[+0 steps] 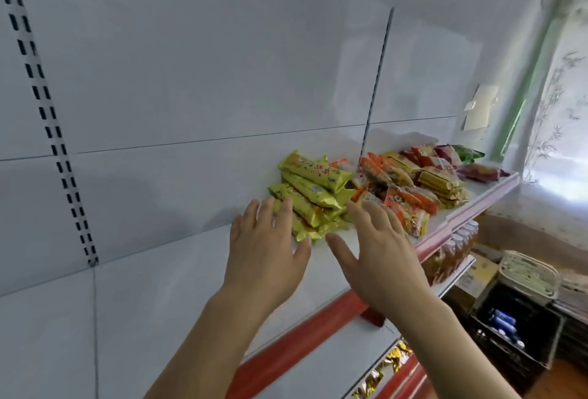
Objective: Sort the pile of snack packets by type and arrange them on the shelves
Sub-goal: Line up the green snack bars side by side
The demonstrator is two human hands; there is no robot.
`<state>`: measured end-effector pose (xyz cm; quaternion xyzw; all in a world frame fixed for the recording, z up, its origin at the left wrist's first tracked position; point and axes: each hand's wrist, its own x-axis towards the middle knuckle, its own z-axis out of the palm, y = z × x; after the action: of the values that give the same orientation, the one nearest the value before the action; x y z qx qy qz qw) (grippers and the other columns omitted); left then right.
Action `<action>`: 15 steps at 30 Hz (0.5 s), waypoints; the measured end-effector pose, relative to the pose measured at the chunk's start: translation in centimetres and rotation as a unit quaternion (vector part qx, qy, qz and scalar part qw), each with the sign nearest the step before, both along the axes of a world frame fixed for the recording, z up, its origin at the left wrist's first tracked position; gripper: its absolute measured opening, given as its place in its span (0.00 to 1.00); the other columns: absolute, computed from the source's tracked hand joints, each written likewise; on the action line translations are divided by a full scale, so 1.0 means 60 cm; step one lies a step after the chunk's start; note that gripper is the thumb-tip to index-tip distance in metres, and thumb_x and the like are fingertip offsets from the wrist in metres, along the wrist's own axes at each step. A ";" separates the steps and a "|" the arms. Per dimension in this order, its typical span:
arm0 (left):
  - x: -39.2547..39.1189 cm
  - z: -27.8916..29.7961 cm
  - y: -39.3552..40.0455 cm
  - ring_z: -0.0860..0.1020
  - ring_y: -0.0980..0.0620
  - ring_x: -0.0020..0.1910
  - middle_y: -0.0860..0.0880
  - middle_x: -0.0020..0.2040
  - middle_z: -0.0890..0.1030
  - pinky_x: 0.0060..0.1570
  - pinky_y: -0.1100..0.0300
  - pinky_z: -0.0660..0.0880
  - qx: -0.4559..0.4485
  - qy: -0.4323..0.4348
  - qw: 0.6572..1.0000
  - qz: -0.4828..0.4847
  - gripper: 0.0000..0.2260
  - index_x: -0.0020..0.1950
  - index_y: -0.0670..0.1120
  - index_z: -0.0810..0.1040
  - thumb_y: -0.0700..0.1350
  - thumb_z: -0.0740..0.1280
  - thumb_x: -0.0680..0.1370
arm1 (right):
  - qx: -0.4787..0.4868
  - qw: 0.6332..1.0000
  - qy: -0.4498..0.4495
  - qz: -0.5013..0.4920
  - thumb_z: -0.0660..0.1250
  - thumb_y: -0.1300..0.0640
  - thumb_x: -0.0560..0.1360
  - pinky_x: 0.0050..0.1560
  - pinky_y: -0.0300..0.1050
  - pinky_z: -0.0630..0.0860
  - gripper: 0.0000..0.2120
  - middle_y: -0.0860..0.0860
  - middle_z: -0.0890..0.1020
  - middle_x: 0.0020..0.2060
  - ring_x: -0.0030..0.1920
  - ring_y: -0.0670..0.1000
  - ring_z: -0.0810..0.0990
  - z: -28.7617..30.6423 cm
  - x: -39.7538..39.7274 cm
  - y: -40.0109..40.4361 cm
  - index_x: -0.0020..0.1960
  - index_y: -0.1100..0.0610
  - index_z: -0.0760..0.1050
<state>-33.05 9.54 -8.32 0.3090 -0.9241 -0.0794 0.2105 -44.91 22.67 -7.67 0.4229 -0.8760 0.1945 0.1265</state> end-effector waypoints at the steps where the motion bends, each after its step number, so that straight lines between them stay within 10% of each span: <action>1: -0.024 0.002 -0.012 0.48 0.45 0.83 0.46 0.84 0.51 0.81 0.46 0.48 0.000 0.000 1.000 -0.001 0.32 0.84 0.50 0.47 0.61 0.53 0.84 | -0.018 1.000 -0.002 0.001 0.52 0.33 0.79 0.75 0.56 0.62 0.33 0.49 0.62 0.77 0.79 0.53 0.55 0.006 -0.025 -0.013 0.79 0.47 0.54; 11: -0.186 0.005 -0.085 0.68 0.47 0.73 0.49 0.76 0.69 0.72 0.50 0.66 0.022 0.044 0.998 0.036 0.25 0.82 0.48 0.59 0.53 0.56 0.85 | -0.032 0.997 -0.026 0.066 0.58 0.37 0.79 0.72 0.57 0.64 0.31 0.51 0.69 0.74 0.76 0.59 0.61 0.035 -0.227 -0.162 0.78 0.47 0.59; 15: -0.233 0.021 -0.088 0.74 0.47 0.68 0.49 0.71 0.76 0.65 0.51 0.72 0.066 0.101 0.988 0.096 0.23 0.80 0.51 0.66 0.52 0.59 0.85 | -0.005 0.994 -0.005 0.109 0.61 0.41 0.78 0.56 0.52 0.75 0.22 0.51 0.80 0.57 0.62 0.58 0.75 0.032 -0.269 -0.198 0.69 0.49 0.71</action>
<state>-47.00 4.28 -7.05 0.3995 -0.8569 -0.1503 0.2891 -61.05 10.78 -5.74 0.5139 -0.8245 0.2136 0.1025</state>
